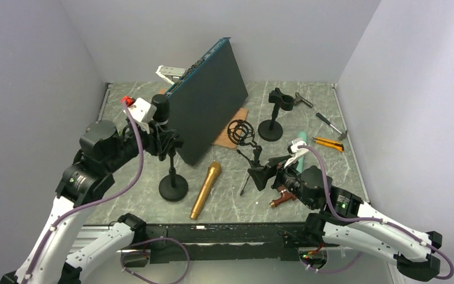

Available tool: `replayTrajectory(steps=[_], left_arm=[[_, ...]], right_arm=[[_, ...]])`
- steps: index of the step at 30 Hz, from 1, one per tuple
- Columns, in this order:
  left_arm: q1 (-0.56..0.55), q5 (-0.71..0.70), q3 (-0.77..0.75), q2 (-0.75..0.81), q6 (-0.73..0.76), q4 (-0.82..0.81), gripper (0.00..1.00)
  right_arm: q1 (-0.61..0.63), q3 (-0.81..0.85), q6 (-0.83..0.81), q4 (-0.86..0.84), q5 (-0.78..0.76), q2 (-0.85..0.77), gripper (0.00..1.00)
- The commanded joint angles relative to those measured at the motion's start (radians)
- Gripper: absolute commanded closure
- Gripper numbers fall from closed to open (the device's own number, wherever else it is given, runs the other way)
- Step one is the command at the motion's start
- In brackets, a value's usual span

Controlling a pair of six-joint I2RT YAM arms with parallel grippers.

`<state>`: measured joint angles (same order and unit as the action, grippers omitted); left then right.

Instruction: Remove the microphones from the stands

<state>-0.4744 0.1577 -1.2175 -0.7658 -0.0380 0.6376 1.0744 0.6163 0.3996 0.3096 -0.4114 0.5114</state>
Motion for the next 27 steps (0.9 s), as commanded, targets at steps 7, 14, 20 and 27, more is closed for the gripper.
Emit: replayTrajectory(steps=[7, 14, 20, 27], left_arm=[[-0.133, 0.116, 0.039, -0.116, -0.11, -0.182, 1.0], [-0.138, 0.151, 0.059, -0.112, -0.112, -0.186, 1.0], [-0.139, 0.165, 0.071, -0.085, -0.109, -0.161, 0.96], [-0.138, 0.161, 0.078, -0.031, -0.093, -0.126, 0.76]], right_arm=[[0.003, 0.148, -0.048, 0.016, 0.0, 0.038, 0.04], [0.004, 0.203, -0.054, 0.001, 0.038, 0.077, 0.03], [0.003, 0.295, -0.063, -0.056, 0.13, 0.186, 0.03], [0.004, 0.392, -0.074, -0.137, 0.241, 0.334, 0.02]])
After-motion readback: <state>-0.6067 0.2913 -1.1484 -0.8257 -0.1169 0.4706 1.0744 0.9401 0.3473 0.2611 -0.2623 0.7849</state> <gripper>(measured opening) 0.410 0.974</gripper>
